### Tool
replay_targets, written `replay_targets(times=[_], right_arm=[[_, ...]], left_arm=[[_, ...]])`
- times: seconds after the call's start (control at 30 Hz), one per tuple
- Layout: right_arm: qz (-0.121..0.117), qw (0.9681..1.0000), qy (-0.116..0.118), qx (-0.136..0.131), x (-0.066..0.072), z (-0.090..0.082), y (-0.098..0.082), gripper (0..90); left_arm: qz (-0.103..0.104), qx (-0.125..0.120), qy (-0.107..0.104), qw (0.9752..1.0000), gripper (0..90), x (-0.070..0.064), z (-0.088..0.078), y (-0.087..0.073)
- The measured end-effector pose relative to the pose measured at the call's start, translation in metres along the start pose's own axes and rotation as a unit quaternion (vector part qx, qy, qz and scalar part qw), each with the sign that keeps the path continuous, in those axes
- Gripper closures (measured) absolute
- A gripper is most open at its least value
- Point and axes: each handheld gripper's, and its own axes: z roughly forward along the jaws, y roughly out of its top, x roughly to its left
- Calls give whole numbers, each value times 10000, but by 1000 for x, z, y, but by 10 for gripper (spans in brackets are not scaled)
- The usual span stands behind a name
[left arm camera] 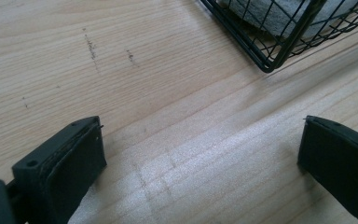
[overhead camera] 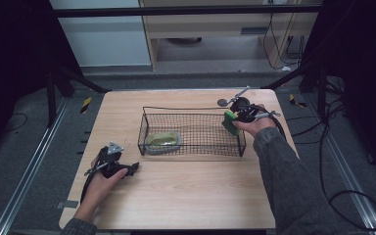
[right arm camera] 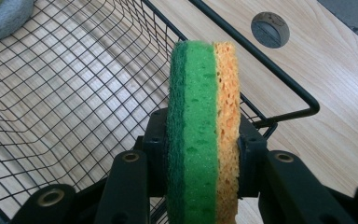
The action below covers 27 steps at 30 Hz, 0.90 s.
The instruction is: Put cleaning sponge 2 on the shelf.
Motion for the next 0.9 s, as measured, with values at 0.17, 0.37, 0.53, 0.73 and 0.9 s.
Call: replay_targets(times=[0.17,0.37,0.53,0.73,0.9], right_arm=[[-55,10000,-13,48,3,4,0,646],[-37,9999,-14,97,3,10,-1,645],[-108,9998,-50,157,6,17,-3,645],[-111,9997,-50,219,7,20,-4,642],[-123,9997,-42,230,8,21,-3,640]], left_arm=[[-4,-2,-3,10000,0,0,0,0],[-5,-2,-4,10000,0,0,0,0],[-4,-1,-6,10000,0,0,0,0],[-4,-1,-9,10000,0,0,0,0],[-3,-2,-9,10000,0,0,0,0]])
